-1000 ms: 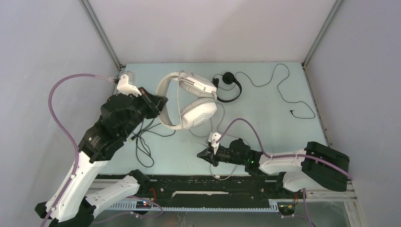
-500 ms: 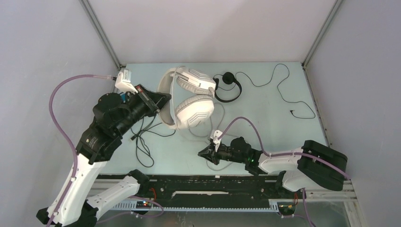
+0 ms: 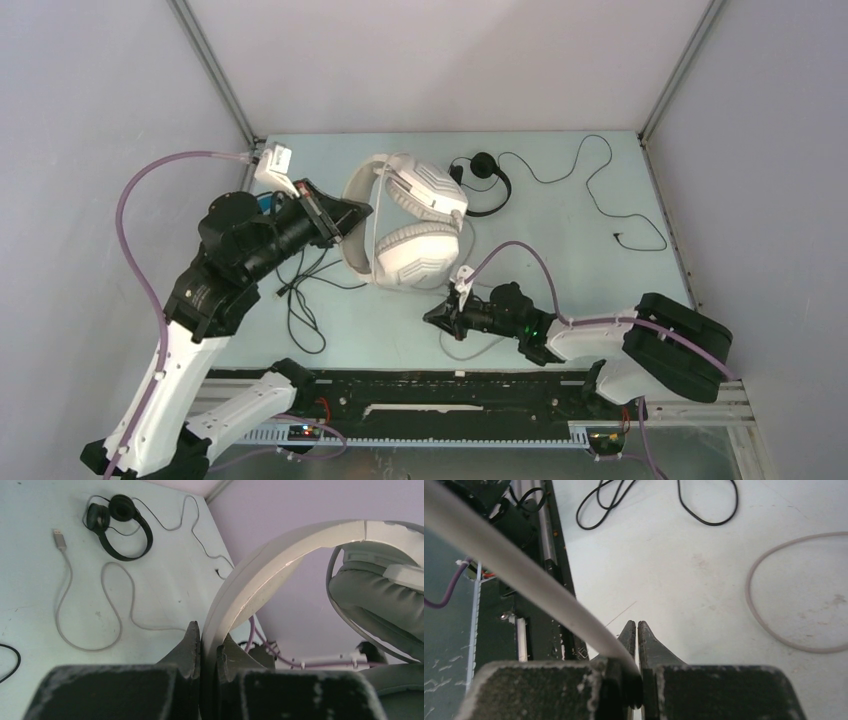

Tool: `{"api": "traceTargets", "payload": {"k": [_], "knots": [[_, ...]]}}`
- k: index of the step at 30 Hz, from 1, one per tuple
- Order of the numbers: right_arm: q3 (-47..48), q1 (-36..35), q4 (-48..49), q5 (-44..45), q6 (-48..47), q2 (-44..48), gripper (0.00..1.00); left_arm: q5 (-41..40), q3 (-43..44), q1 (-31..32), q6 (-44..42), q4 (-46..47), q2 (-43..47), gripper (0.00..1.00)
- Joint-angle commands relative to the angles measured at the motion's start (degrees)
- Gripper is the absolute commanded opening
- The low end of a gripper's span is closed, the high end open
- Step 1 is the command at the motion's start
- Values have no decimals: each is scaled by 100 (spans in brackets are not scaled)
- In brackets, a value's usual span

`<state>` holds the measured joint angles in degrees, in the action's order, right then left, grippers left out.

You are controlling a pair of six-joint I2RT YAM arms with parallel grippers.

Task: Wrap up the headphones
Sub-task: Wrap the headphones cable around the headphones.

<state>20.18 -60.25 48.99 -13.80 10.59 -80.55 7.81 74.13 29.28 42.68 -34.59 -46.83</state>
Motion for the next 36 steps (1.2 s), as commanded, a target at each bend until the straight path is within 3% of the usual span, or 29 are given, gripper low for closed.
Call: {"api": "traceTargets", "payload": {"k": [1,15,26,36], "knots": [[-26,372,-100,-81,211,221,0,1214,132,-54,-183,617,-4,0],[416,1774,-1655,-307,590,1077,0,2562,-56,-54,-1936,-520,-229,0],[1086,1953,-3307,-1284,411,2018,0,1502,-290,-10,-3700,-1443,-195,0],[1901,1923,-4634,-3201,991,2340,0,507,-1247,751,-5696,-1140,207,0]]}}
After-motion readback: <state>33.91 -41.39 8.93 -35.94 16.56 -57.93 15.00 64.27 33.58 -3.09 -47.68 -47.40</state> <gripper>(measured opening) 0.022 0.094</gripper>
